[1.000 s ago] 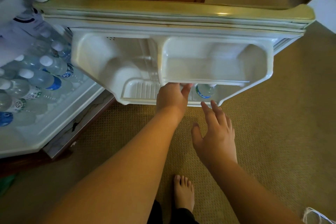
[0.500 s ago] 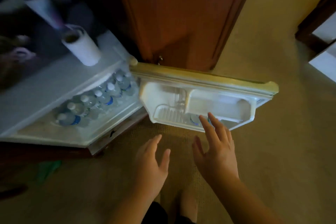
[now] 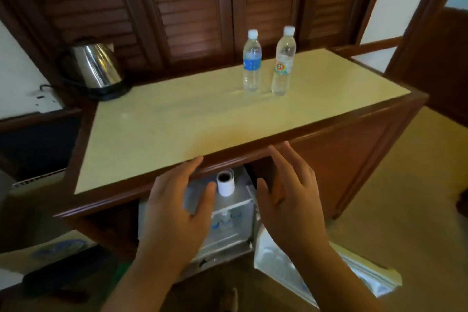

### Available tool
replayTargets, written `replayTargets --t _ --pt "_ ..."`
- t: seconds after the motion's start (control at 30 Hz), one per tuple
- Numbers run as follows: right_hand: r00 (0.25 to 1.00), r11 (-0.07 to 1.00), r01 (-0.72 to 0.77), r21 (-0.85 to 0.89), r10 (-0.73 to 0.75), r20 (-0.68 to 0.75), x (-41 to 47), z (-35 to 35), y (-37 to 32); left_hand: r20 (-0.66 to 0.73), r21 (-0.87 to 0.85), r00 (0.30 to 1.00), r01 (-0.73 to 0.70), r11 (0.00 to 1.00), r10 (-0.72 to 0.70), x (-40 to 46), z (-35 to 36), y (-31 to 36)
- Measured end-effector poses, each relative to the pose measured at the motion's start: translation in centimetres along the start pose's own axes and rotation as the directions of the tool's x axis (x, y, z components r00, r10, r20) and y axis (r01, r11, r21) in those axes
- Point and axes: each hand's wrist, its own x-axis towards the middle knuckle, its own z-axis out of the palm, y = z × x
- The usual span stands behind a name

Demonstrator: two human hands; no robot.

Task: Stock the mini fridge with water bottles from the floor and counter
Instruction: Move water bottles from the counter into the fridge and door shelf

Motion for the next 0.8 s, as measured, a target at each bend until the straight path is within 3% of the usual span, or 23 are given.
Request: replayTargets --t 0.27,0.6,0.8 --pt "0.997 0.997 -0.075 -0.032 0.075 -0.012 16.7 0.0 -0.1 -0.034 -0.056 0.999 -0.024 0.998 0.022 15.1 0.6 0.8" --pt "0.932 0.923 -0.352 -0.153 0.329 -0.154 37.8 2.9 4.7 0.171 -0.093 0.975 -0.126 0.988 0.141 39.2 11.2 3.9" --pt "0.918 0.873 -0.389 -0.293 0.395 -0.042 42.8 4.4 8.0 0.243 -0.067 0.969 -0.038 0.997 0.053 46.1 16.6 2.9"
